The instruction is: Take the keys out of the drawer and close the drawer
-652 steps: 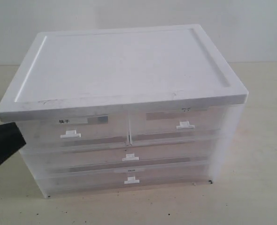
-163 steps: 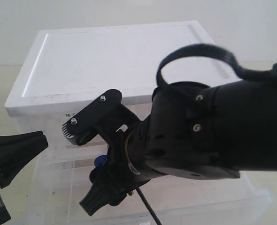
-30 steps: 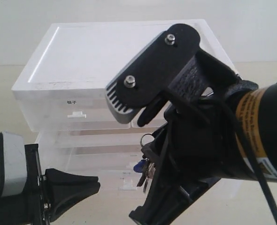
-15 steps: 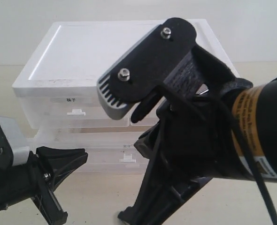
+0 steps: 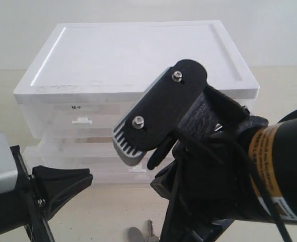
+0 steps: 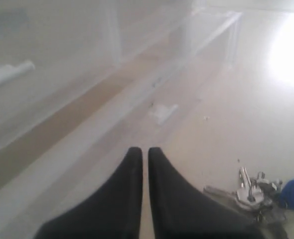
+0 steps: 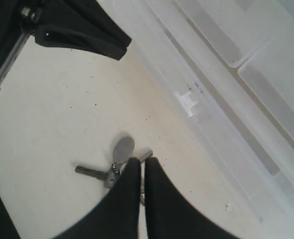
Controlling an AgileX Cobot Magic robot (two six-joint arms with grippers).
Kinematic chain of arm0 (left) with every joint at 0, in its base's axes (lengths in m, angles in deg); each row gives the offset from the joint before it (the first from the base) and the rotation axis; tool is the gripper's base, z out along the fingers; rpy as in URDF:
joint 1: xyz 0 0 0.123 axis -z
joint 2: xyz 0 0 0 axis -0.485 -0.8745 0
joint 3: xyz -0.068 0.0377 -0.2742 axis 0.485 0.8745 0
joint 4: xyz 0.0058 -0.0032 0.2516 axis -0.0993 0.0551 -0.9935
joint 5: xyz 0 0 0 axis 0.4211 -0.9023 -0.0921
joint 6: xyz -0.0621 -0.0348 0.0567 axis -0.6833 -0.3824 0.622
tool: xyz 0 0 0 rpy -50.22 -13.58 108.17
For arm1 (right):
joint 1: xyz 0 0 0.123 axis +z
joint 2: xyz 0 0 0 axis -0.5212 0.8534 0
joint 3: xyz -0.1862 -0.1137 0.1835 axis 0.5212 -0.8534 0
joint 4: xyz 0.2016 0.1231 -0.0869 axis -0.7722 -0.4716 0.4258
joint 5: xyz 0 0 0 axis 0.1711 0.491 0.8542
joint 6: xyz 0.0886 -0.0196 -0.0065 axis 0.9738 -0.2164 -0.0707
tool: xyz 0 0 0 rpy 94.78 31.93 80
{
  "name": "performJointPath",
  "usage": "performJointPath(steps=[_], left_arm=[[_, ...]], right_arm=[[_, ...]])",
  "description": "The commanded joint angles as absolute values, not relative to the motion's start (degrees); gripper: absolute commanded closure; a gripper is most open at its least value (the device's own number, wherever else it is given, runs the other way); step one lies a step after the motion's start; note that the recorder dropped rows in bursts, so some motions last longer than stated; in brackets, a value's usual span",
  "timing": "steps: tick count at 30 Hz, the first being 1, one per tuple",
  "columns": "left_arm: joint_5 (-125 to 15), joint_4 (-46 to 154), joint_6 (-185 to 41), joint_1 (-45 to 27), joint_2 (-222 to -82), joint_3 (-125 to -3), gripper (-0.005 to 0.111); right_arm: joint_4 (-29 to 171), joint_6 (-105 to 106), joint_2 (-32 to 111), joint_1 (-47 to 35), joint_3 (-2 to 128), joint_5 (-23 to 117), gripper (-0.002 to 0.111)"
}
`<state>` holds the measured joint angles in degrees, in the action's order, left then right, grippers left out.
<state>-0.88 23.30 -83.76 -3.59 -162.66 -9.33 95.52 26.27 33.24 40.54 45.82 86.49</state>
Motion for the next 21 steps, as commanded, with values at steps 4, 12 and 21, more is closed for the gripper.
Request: performJointPath(steps=[4,12,21], left_arm=[[-10.0,24.4,-87.2,-3.6,-167.6,-12.6,0.102],[0.7,29.1,-82.0,-3.6,-173.8,-14.9,0.102],[2.1,40.3,-76.9,-3.6,-173.8,-14.9,0.102]], right_arm=[[93.2,25.0,32.9,40.6,45.8,86.0,0.109],[92.9,24.4,32.9,40.6,45.8,86.0,0.109],[93.2,24.4,32.9,40.6,45.8,86.0,0.109]])
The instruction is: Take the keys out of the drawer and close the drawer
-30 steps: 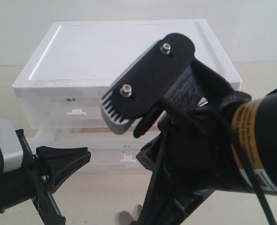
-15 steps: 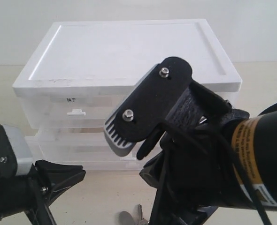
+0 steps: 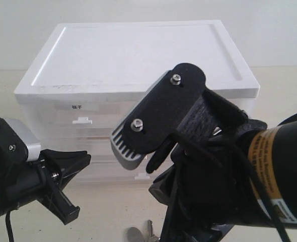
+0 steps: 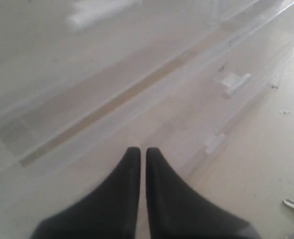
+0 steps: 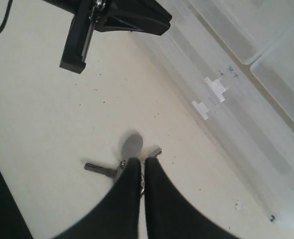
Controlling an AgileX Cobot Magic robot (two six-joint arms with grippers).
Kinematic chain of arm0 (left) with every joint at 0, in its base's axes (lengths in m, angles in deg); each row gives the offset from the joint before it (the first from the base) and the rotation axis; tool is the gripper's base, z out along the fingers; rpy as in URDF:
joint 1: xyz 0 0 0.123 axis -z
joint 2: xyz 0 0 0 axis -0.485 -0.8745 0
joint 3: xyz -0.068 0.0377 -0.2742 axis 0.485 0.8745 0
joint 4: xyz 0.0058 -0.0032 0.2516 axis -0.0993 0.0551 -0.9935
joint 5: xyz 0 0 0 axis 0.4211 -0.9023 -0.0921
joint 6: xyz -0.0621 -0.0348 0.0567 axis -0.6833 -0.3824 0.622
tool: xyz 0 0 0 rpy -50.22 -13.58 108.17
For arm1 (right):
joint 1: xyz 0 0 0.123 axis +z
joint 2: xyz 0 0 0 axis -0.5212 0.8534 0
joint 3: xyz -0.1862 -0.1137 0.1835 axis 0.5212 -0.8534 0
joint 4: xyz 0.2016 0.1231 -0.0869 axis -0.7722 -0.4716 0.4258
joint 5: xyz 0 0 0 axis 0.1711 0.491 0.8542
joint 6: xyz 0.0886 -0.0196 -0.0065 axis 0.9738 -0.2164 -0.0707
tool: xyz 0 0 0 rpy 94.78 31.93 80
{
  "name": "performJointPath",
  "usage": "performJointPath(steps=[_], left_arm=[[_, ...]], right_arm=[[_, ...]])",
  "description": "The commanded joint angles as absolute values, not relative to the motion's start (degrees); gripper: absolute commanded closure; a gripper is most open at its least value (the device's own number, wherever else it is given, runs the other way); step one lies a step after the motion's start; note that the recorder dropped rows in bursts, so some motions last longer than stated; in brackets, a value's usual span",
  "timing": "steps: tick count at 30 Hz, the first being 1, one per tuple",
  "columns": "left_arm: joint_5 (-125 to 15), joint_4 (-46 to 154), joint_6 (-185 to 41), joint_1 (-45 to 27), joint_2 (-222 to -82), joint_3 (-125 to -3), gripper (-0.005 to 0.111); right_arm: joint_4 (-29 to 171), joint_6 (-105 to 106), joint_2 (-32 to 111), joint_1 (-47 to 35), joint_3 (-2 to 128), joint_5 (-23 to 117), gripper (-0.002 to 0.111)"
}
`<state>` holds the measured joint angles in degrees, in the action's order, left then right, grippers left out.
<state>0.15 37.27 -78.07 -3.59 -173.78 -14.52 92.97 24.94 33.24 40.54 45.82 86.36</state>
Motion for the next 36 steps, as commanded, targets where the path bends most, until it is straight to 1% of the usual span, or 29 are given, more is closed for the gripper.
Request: performJointPath(steps=[1,6,10,12,15,19,21,25,29,34,36], left_arm=[[2.5,40.3,-76.7,-3.6,-173.8,-14.9,0.102],[3.7,40.1,-77.1,-3.6,-173.8,-14.9,0.102],[3.8,45.2,-76.9,-3.6,-173.8,-14.9,0.102],[3.8,44.3,-77.2,-3.6,-173.8,-14.9,0.102],[4.9,34.0,-82.9,-3.6,-172.7,-14.5,0.102],[6.0,7.4,-98.3,-3.1,-168.9,-14.9,0.102],[1.5,1.2,-103.8,-0.9,-167.5,-15.7,0.102],[-17.1,1.3,-106.6,8.0,-167.4,-17.4,0.102],[-15.8,2.7,-102.9,15.3,-169.0,-17.5,0.102],[-27.8,9.4,-101.3,22.9,-172.4,-20.4,0.102],[-28.0,10.1,-100.8,24.1,-173.6,-21.8,0.102]], right_arm=[[93.2,24.4,32.9,40.6,45.8,86.0,0.109],[92.8,24.4,32.9,40.6,45.8,86.0,0.109],[92.7,24.4,32.9,40.6,45.8,86.0,0.109],[92.5,24.4,32.9,40.6,45.8,86.1,0.109],[92.4,24.4,32.9,40.6,45.8,86.3,0.109],[92.4,24.3,32.9,40.6,45.8,86.3,0.109],[93.0,24.1,32.9,40.6,45.8,86.3,0.109],[98.6,25.2,32.3,40.6,46.0,88.6,0.109],[104.1,31.0,29.1,40.6,46.0,91.1,0.109],[104.4,30.4,22.7,40.6,46.0,92.4,0.109],[104.3,30.4,19.5,40.6,46.0,92.4,0.109]])
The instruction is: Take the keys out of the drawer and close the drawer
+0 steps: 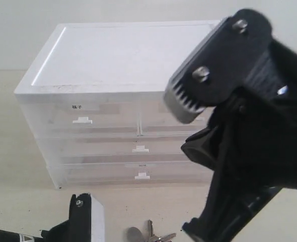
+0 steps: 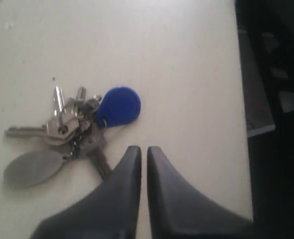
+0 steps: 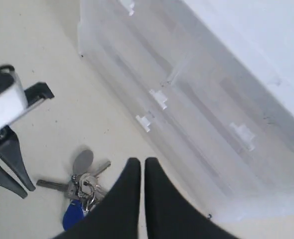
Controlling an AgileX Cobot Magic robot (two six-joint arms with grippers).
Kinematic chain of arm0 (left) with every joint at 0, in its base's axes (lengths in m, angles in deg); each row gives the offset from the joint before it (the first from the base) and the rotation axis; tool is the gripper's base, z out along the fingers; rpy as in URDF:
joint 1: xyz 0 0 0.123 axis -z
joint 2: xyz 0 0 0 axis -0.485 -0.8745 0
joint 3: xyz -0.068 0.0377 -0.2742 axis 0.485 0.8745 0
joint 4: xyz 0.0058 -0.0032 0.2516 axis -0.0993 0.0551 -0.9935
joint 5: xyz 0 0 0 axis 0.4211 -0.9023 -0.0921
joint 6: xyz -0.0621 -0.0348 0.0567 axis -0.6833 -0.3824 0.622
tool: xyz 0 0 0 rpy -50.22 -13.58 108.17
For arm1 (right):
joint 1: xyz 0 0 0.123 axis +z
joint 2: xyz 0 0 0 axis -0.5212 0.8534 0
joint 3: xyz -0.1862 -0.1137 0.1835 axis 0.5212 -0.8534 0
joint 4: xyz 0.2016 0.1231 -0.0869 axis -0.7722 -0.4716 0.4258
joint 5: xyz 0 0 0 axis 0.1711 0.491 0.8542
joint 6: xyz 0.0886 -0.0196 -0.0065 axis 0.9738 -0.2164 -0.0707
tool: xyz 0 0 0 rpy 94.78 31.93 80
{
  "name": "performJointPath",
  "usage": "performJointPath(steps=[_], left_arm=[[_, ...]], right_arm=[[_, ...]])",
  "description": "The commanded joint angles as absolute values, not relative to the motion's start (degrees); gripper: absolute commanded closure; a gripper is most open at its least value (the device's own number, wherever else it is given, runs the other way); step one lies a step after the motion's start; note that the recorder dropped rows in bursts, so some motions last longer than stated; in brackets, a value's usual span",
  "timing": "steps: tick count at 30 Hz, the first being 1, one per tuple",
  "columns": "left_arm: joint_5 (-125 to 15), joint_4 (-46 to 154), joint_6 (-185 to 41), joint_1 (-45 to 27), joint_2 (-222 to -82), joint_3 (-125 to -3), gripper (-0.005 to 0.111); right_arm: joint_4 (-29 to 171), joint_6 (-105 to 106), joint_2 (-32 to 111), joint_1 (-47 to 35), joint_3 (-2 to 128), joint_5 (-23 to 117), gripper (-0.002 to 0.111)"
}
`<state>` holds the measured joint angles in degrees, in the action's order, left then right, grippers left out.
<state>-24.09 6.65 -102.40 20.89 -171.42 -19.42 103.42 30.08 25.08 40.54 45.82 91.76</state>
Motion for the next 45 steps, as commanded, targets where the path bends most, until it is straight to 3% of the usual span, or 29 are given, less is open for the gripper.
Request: performJointPath(steps=[1,10,25,37,45], left_arm=[[-27.2,10.1,-100.8,24.7,-174.3,-22.6,0.102],[-32.1,9.9,-104.1,27.7,-180.5,-28.3,0.102],[-42.0,11.5,-103.9,27.6,-188.2,-36.9,0.102],[-45.6,14.8,-103.9,19.6,-191.4,-42.0,0.102],[-41.6,14.1,-102.7,20.2,-190.3,-40.8,0.102]], right_arm=[[104.2,30.4,18.3,40.6,45.9,92.4,0.109],[102.6,30.4,8.2,40.6,45.9,93.5,0.109],[102.1,30.0,6.3,40.6,45.9,97.7,0.109],[100.3,28.8,6.3,40.6,45.9,99.2,0.109],[100.1,27.0,6.3,40.6,45.9,99.5,0.109]])
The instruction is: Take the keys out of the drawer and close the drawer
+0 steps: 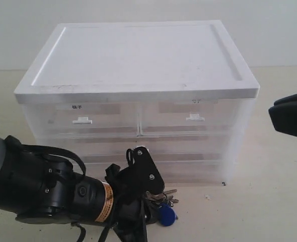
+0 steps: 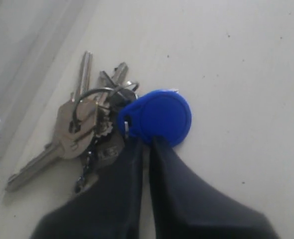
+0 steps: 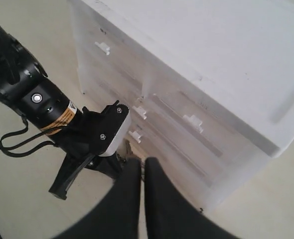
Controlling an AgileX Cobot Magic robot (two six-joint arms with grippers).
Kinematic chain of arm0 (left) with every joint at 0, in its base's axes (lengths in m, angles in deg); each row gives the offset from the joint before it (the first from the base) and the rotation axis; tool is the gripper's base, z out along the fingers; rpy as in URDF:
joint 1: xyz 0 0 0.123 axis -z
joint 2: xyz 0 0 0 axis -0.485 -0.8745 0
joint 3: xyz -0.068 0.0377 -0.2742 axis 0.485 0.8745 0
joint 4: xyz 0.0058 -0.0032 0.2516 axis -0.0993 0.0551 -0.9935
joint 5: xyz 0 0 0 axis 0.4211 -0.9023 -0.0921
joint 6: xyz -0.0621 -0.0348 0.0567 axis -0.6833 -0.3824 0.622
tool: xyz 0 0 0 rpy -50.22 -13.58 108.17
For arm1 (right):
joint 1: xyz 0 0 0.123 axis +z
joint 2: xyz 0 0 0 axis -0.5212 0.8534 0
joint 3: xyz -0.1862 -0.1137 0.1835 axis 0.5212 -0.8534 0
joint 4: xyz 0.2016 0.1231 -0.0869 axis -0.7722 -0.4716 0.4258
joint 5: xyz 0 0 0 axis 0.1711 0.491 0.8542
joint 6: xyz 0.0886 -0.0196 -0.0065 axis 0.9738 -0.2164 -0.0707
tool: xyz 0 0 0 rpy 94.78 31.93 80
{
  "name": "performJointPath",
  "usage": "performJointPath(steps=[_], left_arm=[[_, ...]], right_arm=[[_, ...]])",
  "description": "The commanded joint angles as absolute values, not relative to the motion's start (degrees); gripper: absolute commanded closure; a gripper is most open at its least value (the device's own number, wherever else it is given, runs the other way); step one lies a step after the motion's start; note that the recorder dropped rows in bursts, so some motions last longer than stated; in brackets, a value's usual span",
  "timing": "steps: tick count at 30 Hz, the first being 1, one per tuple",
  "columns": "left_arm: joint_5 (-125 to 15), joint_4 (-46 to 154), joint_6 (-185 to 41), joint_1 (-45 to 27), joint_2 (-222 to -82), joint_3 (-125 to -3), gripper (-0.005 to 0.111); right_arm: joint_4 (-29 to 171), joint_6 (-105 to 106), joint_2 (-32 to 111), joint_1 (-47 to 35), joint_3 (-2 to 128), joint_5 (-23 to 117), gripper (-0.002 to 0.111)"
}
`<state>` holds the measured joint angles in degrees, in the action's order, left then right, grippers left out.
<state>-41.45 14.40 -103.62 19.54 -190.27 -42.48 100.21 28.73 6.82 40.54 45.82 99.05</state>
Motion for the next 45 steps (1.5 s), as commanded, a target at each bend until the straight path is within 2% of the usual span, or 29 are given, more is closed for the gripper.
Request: performJointPath(steps=[1,7,17,21,27,33,45], left_arm=[[-40.9,14.1,-102.4,20.3,-189.5,-40.3,0.102],[-35.3,13.2,-102.3,20.3,-179.1,-34.8,0.102],[-32.0,13.3,-107.1,20.3,-144.4,-24.2,0.102],[-28.4,13.3,-108.7,20.3,-120.5,-19.7,0.102],[-29.3,13.3,-110.2,20.3,-94.1,-16.0,0.102],[-36.1,13.2,-111.4,20.2,-82.0,-13.6,0.102],[-38.9,13.3,-111.2,20.2,-81.9,-13.2,0.102]], right_arm=[[100.1,27.0,6.3,40.6,45.9,99.6,0.109],[100.6,25.8,6.2,40.6,45.9,99.5,0.109],[101.7,25.7,0.3,40.6,45.8,96.0,0.109],[101.6,25.8,-11.4,40.6,42.3,91.6,0.109],[101.6,26.0,-29.5,40.5,36.7,87.2,0.109],[101.7,25.3,-32.3,40.5,35.6,90.0,0.109],[100.5,27.8,-32.3,40.5,33.1,88.5,0.109]])
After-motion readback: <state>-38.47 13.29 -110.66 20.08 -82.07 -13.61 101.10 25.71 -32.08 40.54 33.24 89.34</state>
